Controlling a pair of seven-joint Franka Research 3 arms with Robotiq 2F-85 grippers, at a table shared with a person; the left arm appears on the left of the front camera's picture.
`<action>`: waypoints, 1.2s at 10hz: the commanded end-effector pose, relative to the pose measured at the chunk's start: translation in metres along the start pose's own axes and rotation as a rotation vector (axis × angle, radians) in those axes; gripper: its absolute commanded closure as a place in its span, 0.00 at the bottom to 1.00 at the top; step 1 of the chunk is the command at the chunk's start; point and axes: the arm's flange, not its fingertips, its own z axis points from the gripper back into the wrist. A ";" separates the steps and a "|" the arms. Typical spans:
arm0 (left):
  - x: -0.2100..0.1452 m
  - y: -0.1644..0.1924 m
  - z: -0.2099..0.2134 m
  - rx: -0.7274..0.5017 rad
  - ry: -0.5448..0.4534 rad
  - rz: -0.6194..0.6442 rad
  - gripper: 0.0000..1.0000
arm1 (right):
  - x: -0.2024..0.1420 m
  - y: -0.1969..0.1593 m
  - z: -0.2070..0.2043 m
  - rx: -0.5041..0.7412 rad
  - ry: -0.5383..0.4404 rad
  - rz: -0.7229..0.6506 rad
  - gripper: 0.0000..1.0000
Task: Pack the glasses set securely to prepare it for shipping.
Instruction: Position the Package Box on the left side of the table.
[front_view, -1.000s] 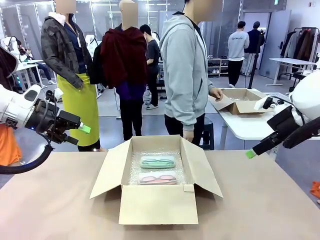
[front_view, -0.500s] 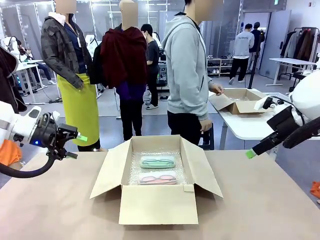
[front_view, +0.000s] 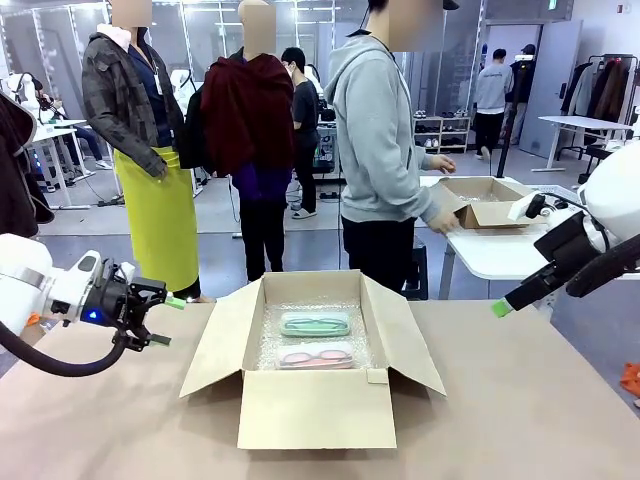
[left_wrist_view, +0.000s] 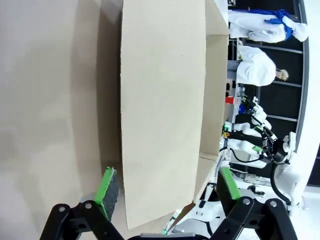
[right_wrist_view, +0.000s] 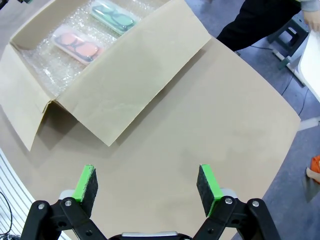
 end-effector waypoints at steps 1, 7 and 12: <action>0.011 0.002 -0.007 -0.075 -0.024 0.033 0.00 | 0.000 0.004 -0.001 -0.014 0.000 -0.023 0.00; 0.016 0.029 -0.050 -0.046 -0.081 0.027 0.00 | 0.000 0.004 -0.001 -0.014 0.000 -0.023 0.00; 0.018 0.041 -0.061 -0.136 -0.012 0.076 0.00 | 0.000 0.004 -0.001 -0.014 0.000 -0.023 0.00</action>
